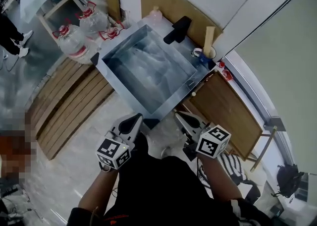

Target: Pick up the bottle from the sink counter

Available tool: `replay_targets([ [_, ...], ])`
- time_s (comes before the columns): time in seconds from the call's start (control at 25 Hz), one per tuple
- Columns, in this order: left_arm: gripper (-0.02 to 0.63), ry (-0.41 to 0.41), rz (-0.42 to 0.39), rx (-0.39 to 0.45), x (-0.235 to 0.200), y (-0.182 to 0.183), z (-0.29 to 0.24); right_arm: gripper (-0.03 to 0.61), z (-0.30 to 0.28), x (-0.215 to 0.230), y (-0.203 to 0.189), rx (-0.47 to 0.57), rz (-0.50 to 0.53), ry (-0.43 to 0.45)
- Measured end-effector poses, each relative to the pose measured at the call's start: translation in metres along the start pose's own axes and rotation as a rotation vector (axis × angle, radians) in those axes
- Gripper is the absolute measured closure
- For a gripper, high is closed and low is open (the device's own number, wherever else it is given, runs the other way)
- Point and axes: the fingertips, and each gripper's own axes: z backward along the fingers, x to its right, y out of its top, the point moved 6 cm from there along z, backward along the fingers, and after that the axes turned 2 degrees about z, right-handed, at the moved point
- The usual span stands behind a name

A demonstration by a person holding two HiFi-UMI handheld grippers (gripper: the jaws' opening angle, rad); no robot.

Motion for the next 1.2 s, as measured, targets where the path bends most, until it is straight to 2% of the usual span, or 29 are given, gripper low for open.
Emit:
replay_targets([
  [0.28,0.594,-0.06,-0.029,-0.039,-0.074,0.036,-0.019,0.574,-0.076,0.001,0.025,0.006,-0.022,-0.047],
  [0.64,0.594,-0.166,-0.078,-0.085,-0.149,0.078,-0.051,0.574,-0.143,0.009,0.054,0.057,-0.065,-0.129],
  [0.92,0.594,-0.209,-0.092,-0.1,-0.178,0.097,-0.075,0.574,-0.158,0.018,0.079,0.097,-0.065,-0.188],
  [1.2,0.594,-0.202,-0.091,-0.107,-0.182,0.101,-0.109,0.574,-0.154,0.042,0.097,0.098,-0.062,-0.211],
])
